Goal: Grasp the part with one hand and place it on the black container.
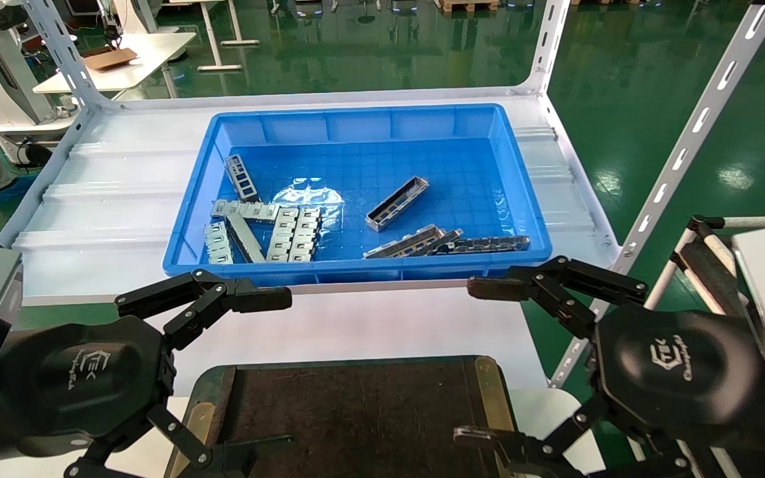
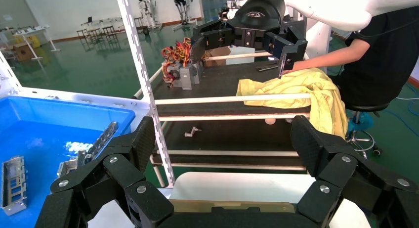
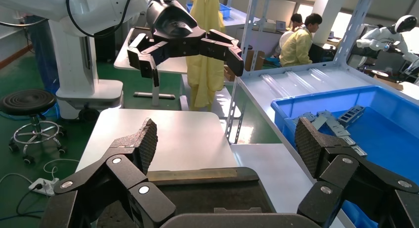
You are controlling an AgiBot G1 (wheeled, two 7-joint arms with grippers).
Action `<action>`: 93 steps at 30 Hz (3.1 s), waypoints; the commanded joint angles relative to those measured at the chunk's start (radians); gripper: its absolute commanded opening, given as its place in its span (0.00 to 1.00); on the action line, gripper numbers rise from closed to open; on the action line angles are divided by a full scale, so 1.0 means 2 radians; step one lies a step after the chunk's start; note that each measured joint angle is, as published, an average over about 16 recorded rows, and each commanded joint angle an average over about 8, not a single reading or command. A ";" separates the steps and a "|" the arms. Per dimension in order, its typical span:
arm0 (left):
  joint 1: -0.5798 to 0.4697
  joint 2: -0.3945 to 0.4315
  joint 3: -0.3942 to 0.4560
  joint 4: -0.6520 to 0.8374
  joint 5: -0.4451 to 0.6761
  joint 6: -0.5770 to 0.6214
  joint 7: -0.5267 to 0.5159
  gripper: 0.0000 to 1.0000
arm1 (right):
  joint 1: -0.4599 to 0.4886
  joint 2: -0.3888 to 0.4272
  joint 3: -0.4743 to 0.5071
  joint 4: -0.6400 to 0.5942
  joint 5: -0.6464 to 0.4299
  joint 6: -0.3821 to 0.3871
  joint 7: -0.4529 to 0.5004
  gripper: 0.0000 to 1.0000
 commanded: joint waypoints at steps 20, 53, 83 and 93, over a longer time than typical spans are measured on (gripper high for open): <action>0.000 0.000 0.000 0.000 0.000 0.000 0.000 1.00 | 0.000 0.000 0.000 0.000 0.000 0.000 0.000 1.00; -0.103 0.137 0.068 0.088 0.160 -0.161 -0.016 1.00 | 0.000 0.000 0.000 0.000 0.000 0.000 0.000 1.00; -0.243 0.376 0.144 0.467 0.277 -0.370 0.066 1.00 | 0.000 0.000 -0.001 0.000 0.000 0.000 0.000 1.00; -0.240 0.379 0.202 0.468 0.245 -0.411 0.037 0.18 | 0.000 0.000 -0.001 0.000 0.000 0.000 0.000 0.12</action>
